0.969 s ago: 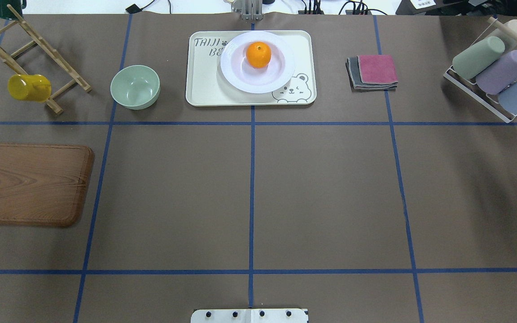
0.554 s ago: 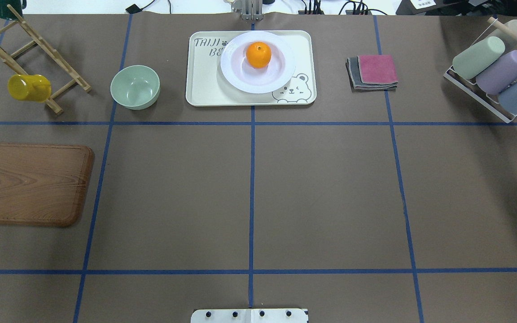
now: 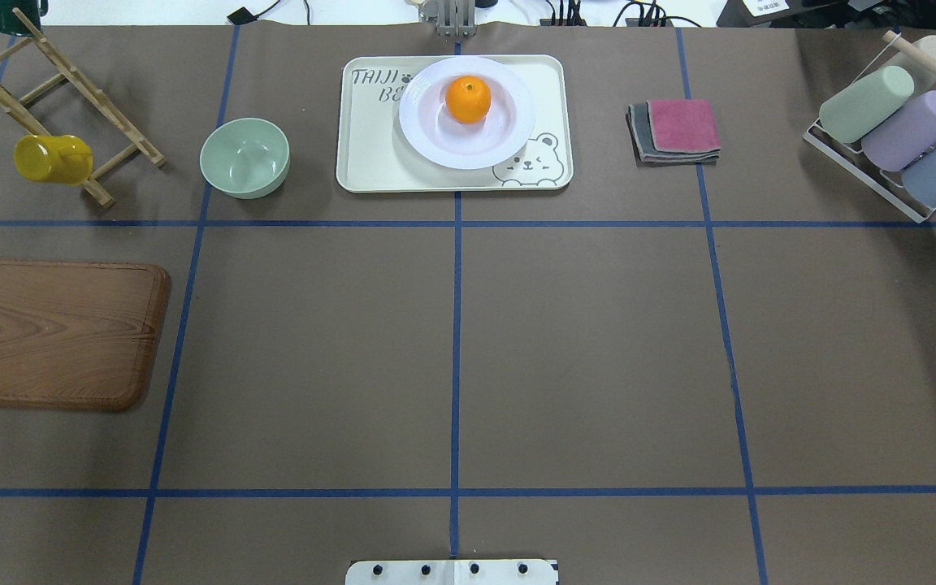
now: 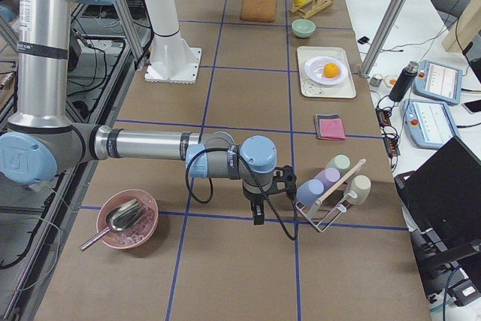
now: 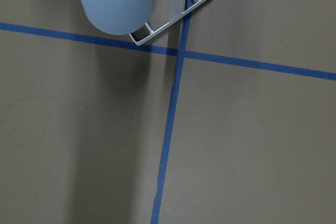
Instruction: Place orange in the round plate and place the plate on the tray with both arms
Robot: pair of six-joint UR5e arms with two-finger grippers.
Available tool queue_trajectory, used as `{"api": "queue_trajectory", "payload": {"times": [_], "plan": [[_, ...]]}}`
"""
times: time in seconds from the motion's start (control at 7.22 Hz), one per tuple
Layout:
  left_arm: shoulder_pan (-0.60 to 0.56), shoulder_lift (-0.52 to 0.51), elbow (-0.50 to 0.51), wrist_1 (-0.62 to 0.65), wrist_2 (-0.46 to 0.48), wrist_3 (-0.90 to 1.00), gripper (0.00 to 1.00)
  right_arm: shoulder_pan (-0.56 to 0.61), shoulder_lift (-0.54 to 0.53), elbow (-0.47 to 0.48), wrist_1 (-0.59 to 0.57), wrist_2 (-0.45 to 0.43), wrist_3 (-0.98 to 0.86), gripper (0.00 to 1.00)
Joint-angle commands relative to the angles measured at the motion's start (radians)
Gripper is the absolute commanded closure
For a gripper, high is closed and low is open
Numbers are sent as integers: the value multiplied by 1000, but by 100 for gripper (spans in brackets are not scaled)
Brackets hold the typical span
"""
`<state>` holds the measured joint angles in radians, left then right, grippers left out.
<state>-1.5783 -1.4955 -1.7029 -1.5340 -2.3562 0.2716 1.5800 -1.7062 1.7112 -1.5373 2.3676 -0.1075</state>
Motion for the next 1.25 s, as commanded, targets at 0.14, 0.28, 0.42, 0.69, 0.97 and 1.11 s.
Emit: {"api": "queue_trajectory", "payload": {"times": [0.14, 0.28, 0.42, 0.69, 0.97, 1.11], "plan": [[0, 12, -1, -1, 0, 0, 1, 2, -16, 42, 9, 30, 58, 0], [0, 15, -1, 0, 0, 0, 1, 2, -23, 50, 9, 33, 69, 0], [0, 24, -1, 0, -2, 0, 1, 2, -23, 50, 11, 30, 98, 0], [0, 24, -1, -2, 0, 1, 1, 2, -23, 50, 11, 28, 98, 0], [0, 26, -1, -2, 0, 1, 1, 0, -23, 47, 11, 28, 98, 0], [0, 26, 0, -2, 0, 1, 1, 2, -23, 48, 11, 28, 98, 0]]}}
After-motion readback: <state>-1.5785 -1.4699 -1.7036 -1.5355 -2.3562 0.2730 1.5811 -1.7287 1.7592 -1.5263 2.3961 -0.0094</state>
